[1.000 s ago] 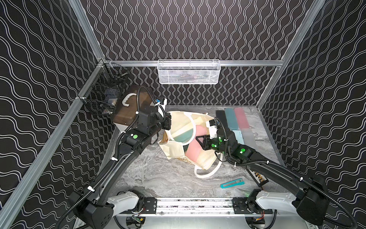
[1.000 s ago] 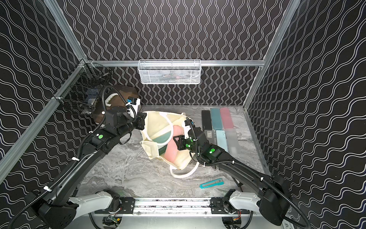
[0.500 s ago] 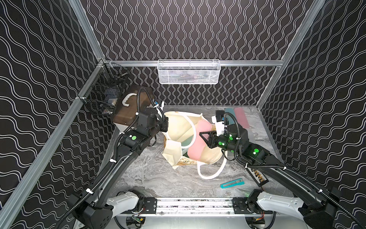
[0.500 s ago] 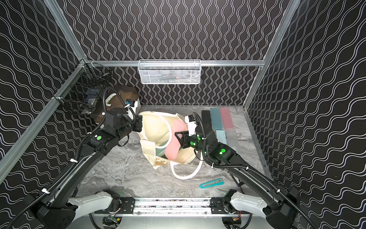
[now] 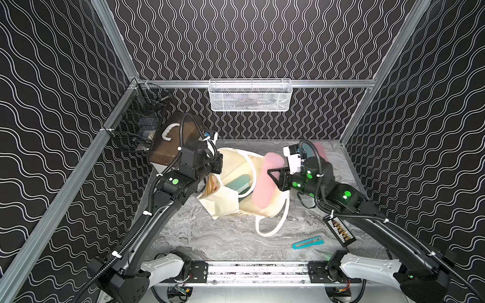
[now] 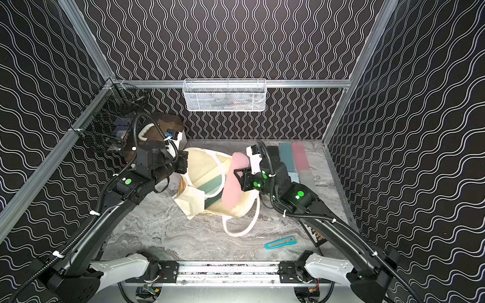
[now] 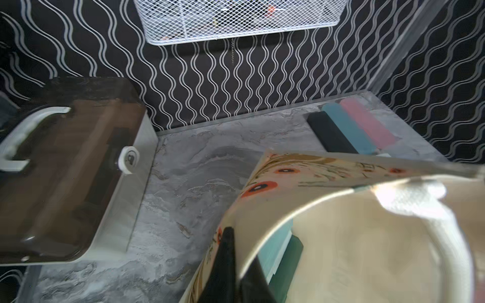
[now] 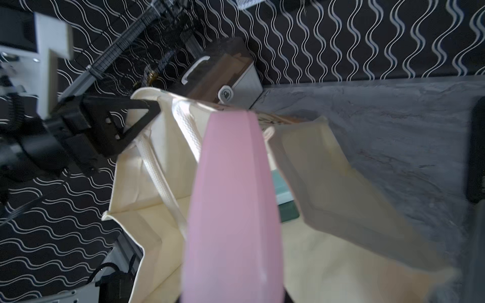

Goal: Take out the pencil case from the canvas bag
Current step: Place the pencil case at the center of the board.

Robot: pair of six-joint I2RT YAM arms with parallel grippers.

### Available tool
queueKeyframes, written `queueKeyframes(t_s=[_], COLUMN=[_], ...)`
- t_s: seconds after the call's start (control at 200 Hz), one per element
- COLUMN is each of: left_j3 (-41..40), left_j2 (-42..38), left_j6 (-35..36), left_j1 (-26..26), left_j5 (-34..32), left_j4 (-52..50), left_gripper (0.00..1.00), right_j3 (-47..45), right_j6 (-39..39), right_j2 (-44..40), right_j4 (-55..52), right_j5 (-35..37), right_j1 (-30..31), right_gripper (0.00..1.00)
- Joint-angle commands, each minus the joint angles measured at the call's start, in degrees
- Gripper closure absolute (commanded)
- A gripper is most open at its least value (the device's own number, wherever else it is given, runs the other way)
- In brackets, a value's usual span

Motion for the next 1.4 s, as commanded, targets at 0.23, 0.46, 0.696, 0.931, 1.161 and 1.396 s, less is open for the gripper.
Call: queueKeyframes(t_s=[0.23, 0.46, 0.696, 0.931, 1.161, 1.396], left_j3=[2.09, 6.05, 7.38, 8.77, 9.53, 8.33], left_j2=[-1.72, -1.13, -1.6, -1.04, -1.17, -2.61], left_j6=[-1.59, -3.33, -3.83, -6.58, -9.13, -8.52], left_j1=[0.04, 0.11, 0.11, 0.43, 5.25, 5.83], left_j5=[-15.35, -22.34, -24.94, -21.42, -14.63, -15.7], left_j4=[-1.26, -7.54, -11.52, -13.98, -14.38, -15.45], left_gripper=[1.0, 1.0, 1.0, 1.0, 1.0, 1.0], right_j3=[9.53, 18.02, 23.95, 29.76, 35.64, 40.51], right_j6=[-2.17, -1.22, -0.97, -3.34, -1.59, -0.25], right_j2=[-0.04, 10.86, 24.5, 38.65, 51.2, 61.24], right_j4=[-14.71, -28.43, -38.7, -47.52, -54.58, -56.82], right_j5=[19.06, 18.56, 9.51, 6.07, 9.32, 11.75], right_j1=[-0.56, -5.3, -10.76, -13.27, -15.16, -16.57], right_gripper=[0.89, 0.89, 0.89, 0.94, 0.92, 0.86])
